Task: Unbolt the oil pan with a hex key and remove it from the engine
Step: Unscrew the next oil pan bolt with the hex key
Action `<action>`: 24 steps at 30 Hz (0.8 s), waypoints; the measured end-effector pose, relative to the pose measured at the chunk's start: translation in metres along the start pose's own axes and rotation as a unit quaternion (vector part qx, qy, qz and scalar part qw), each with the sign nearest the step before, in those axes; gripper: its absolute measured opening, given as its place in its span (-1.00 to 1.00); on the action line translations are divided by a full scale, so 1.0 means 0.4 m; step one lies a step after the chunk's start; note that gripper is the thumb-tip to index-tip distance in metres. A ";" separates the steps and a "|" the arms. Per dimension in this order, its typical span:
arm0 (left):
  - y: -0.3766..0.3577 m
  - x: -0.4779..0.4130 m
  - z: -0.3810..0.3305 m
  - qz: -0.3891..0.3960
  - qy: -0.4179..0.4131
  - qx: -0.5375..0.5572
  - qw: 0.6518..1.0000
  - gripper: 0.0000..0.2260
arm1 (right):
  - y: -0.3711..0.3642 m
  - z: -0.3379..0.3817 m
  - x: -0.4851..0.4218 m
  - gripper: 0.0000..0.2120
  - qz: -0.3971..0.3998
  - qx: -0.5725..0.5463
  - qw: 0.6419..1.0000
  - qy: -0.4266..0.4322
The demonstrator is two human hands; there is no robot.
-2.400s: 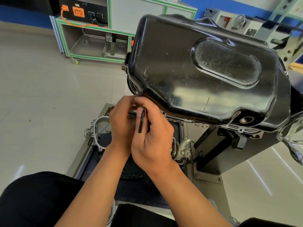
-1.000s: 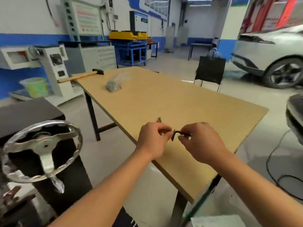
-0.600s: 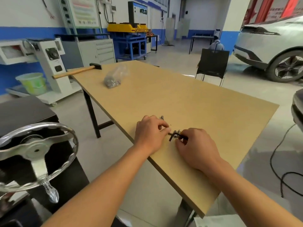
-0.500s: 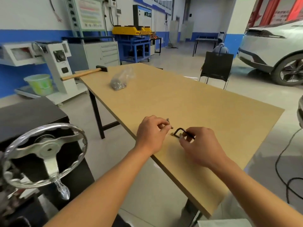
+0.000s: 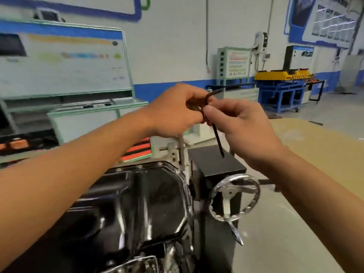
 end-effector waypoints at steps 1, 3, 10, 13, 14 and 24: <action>0.068 0.056 0.017 -0.009 0.022 -0.007 1.000 -0.69 | -0.070 0.021 -0.025 -0.83 0.025 -0.009 0.999 0.027; 0.185 0.173 0.065 -0.026 0.072 -0.020 0.997 -0.67 | -0.211 0.049 -0.067 -0.87 0.067 -0.022 0.995 0.070; 0.383 0.512 0.261 -0.126 0.185 -0.003 0.975 -0.78 | -0.641 0.043 -0.140 -0.80 0.184 -0.092 0.972 0.109; 0.388 0.578 0.339 -0.179 0.207 -0.014 0.962 -0.82 | -0.747 0.002 -0.135 -0.91 0.195 -0.117 0.969 0.092; 0.389 0.592 0.361 -0.186 0.215 -0.023 0.959 -0.82 | -0.775 -0.012 -0.132 -0.91 0.201 -0.116 0.969 0.088; 0.409 0.703 0.486 -0.254 0.238 -0.008 0.937 -0.90 | -0.938 -0.049 -0.160 -0.92 0.281 -0.039 0.947 0.152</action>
Point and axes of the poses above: each hand's wrist, its own x-axis away from the middle knuckle, its own y-axis out of the back of the hand, z = x × y, the point moved 1 cm from there along -x, towards the middle knuckle, and after that the axes turned 1 degree about z, right-handed, at the moved point
